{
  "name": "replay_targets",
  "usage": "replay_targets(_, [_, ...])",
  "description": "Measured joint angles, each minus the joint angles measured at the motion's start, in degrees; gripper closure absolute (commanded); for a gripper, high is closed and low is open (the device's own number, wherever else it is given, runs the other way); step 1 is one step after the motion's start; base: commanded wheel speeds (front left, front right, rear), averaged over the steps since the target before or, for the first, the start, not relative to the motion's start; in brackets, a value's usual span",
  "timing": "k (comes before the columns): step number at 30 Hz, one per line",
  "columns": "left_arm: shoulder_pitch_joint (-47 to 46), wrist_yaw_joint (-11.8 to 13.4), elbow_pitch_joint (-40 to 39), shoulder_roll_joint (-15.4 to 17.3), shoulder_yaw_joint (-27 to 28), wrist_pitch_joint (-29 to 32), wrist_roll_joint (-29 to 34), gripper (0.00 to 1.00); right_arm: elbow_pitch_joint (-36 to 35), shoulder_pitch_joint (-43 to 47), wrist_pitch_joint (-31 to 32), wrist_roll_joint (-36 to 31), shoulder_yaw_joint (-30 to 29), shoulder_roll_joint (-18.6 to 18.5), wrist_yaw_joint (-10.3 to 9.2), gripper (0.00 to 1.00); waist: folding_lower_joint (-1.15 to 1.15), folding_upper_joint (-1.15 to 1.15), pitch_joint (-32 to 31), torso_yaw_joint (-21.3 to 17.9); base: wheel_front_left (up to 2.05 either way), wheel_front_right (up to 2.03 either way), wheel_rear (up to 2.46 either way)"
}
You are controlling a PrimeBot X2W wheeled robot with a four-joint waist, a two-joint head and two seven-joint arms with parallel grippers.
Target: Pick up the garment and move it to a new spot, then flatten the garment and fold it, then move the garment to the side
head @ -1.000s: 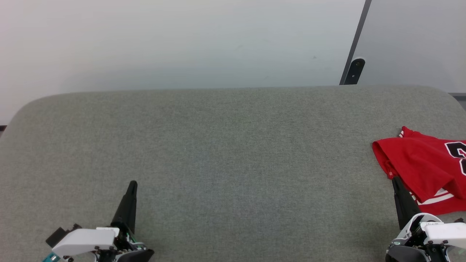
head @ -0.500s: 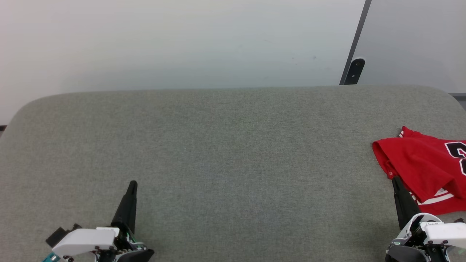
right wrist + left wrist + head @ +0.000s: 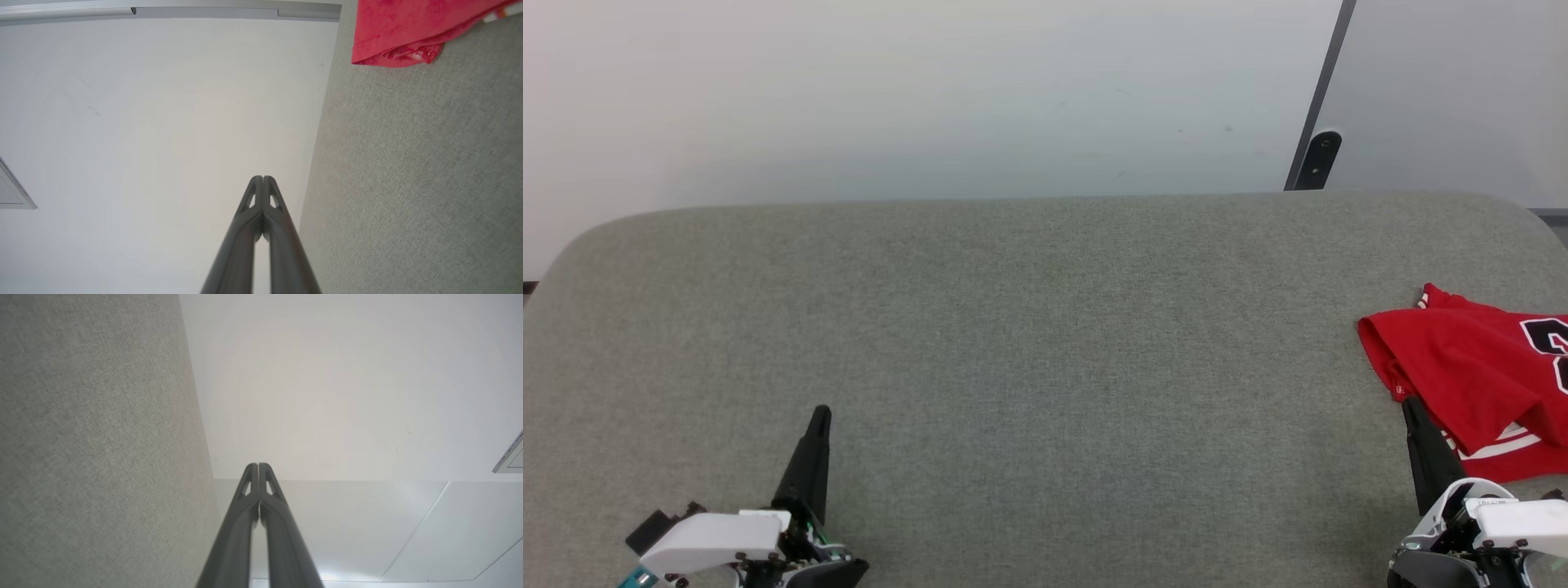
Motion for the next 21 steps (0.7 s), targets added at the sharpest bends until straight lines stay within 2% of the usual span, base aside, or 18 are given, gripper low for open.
replay_targets(21, [0.0, 0.0, 0.0, 0.0, 0.0, 0.0, 0.0, 1.0, 0.0, 0.0, 0.0, 0.0, 0.0, 0.0, 0.0, 1.0, 0.0, 0.0, 0.0, 0.0, 0.0, 0.0, 0.0])
